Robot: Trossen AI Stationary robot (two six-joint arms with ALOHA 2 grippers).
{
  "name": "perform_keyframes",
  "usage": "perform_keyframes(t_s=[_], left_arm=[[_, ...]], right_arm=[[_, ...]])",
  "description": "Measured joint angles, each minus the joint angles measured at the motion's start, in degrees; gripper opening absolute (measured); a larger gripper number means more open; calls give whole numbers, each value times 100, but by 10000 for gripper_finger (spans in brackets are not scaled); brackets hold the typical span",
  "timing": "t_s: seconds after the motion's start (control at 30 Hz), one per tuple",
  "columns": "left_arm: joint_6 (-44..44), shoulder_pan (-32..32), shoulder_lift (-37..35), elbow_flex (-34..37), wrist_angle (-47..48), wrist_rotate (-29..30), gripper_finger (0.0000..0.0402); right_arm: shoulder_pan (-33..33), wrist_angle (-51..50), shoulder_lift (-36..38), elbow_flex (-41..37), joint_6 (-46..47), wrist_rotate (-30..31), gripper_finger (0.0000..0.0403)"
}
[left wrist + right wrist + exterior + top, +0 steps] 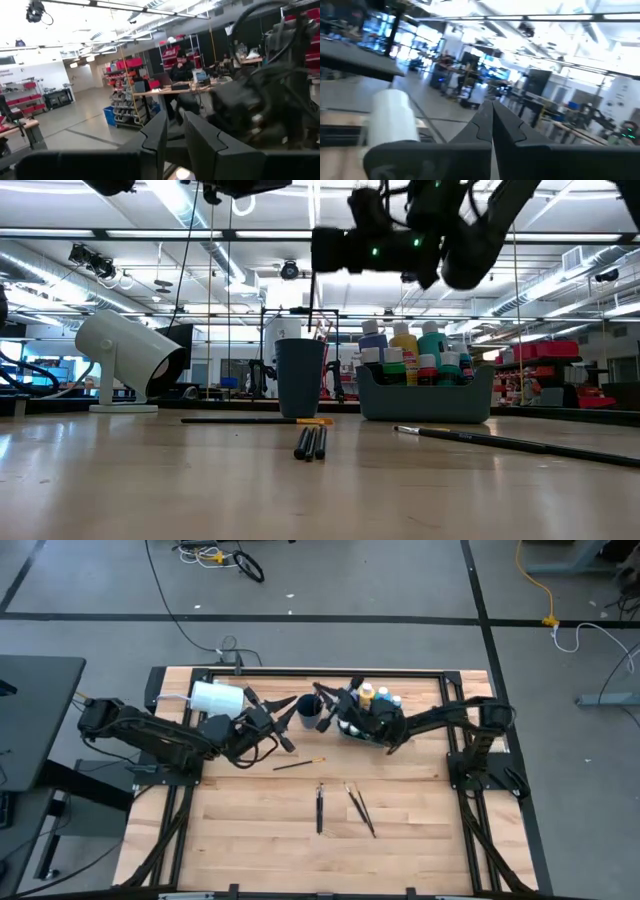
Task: Pick & Place Paint Supplies
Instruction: Put the silver paint brush into the blue cup
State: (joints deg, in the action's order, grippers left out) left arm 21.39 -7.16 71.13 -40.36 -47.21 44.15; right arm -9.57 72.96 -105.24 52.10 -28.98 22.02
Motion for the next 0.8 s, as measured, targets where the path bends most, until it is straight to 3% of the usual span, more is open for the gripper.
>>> perform_keyframes(t_s=[0.43, 0.8], left_arm=[[-65, 0, 0, 0, 242, 1, 75], [-169, 0, 0, 2, 465, 3, 75]], right_arm=[[-270, 92, -895, 0, 107, -32, 2], [-272, -622, -897, 3, 803, -8, 66]])
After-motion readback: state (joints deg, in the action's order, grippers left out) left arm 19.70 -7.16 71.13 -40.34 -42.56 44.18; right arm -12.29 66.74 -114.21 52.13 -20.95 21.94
